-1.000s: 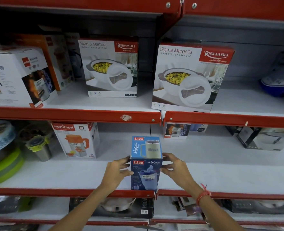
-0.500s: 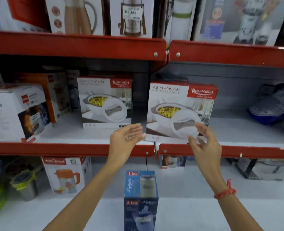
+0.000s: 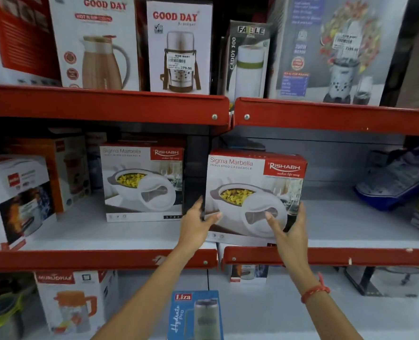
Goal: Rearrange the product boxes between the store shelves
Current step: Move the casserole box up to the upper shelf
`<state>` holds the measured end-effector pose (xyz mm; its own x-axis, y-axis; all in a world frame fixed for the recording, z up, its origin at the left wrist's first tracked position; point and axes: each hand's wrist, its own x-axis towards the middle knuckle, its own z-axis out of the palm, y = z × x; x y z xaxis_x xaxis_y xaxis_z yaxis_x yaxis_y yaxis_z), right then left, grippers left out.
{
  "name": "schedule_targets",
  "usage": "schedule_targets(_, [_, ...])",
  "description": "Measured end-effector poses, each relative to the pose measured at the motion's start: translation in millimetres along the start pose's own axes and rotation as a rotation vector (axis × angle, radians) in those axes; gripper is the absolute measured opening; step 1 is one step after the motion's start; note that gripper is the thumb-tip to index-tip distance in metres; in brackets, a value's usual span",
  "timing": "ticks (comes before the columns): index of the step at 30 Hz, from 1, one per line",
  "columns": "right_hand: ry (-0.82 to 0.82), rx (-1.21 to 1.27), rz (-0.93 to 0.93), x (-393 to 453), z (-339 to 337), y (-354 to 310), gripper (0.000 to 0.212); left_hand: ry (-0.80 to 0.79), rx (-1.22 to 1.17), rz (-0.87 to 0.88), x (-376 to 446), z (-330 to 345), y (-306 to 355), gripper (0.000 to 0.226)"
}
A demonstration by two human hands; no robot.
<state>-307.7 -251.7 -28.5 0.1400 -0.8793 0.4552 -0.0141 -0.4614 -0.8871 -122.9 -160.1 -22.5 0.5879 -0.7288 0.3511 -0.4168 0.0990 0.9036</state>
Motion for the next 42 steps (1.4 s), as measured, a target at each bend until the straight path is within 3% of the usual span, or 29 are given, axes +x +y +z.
schedule_targets(3, [-0.015,0.015,0.018,-1.7,-1.1,-1.5,0.071,0.086,0.048,0.052,-4.1,-4.0,6.2,0.048])
schedule_targets(11, [-0.133,0.103,-0.017,-21.9,-1.6,-27.6,0.065,0.22,0.092,0.15,-36.7,-61.8,25.9,0.049])
schedule_targets(19, [-0.111,0.071,-0.054,-60.1,2.0,-66.8,0.064,0.221,-0.026,0.103,-82.0,-109.3,38.2,0.043])
schedule_targets(29, [-0.164,0.067,-0.09,-133.5,-21.5,-111.7,0.053,0.206,-0.161,0.051,-157.7,-158.8,50.5,0.053])
schedule_targets(42, [-0.139,0.076,-0.005,-183.0,-27.0,-126.4,0.056,0.156,-0.116,-0.013,-205.2,-187.0,47.2,0.036])
